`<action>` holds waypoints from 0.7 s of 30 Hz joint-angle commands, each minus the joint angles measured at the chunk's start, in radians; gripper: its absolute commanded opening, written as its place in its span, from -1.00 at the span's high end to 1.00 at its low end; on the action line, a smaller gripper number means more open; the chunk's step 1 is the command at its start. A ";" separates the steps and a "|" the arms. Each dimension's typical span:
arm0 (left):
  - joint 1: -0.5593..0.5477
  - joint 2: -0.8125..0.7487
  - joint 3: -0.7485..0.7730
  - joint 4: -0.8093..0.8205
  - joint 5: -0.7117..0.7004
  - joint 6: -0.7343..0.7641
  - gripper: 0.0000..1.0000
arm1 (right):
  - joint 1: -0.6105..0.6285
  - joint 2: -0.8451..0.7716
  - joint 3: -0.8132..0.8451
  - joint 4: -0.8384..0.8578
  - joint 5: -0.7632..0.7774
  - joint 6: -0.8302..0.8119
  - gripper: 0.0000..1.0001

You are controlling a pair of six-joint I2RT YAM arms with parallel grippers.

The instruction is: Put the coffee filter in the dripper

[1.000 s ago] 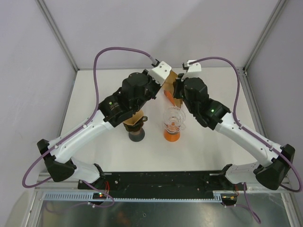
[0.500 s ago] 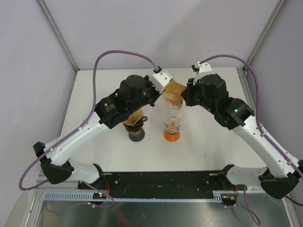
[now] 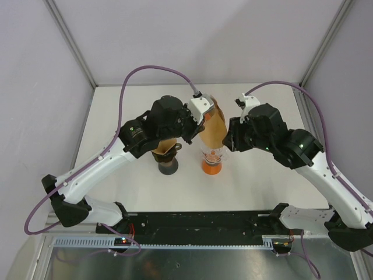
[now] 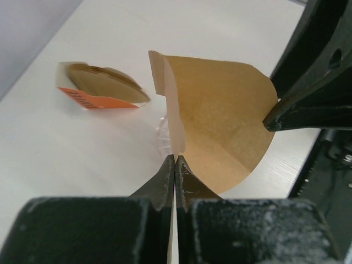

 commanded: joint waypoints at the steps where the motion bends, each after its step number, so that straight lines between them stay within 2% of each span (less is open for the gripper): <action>1: 0.005 0.016 -0.008 -0.028 0.167 -0.098 0.99 | 0.006 -0.049 -0.042 0.078 -0.037 -0.001 0.23; 10: 0.058 0.086 0.021 -0.069 0.207 -0.143 0.99 | -0.002 -0.037 -0.068 0.127 0.072 -0.020 0.15; 17: 0.076 0.100 0.029 -0.090 0.235 -0.146 1.00 | -0.046 0.004 -0.088 0.155 0.076 -0.015 0.39; 21: 0.078 0.091 0.032 -0.093 0.239 -0.145 0.99 | -0.054 0.020 -0.088 0.164 0.068 -0.015 0.42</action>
